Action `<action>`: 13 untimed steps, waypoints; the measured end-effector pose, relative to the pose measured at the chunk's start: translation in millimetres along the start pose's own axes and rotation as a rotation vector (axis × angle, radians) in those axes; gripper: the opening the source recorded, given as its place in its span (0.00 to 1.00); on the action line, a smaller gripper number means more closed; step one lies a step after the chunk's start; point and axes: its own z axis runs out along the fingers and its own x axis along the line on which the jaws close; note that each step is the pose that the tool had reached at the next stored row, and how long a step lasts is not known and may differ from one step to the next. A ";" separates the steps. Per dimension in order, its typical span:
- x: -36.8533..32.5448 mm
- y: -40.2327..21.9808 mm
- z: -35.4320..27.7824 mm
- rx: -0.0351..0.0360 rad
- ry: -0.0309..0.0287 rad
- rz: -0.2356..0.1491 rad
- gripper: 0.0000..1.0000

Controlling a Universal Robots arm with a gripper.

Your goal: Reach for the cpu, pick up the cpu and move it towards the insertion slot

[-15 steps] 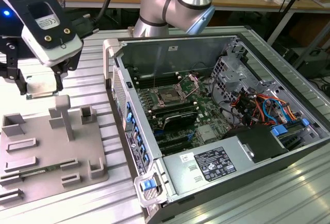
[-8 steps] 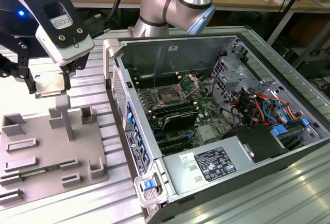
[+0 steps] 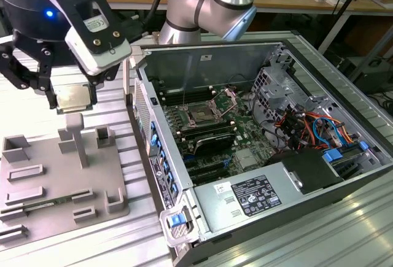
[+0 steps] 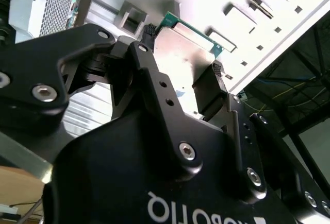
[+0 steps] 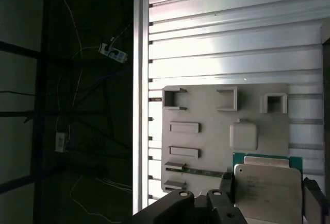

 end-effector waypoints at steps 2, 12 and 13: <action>-9.9 -0.1 -0.1 0.0000 0.0018 0.000 0.55; -41.5 -0.1 -0.5 -0.0001 0.0033 0.000 0.55; -43.7 0.0 -0.5 -0.0001 0.0033 0.000 0.55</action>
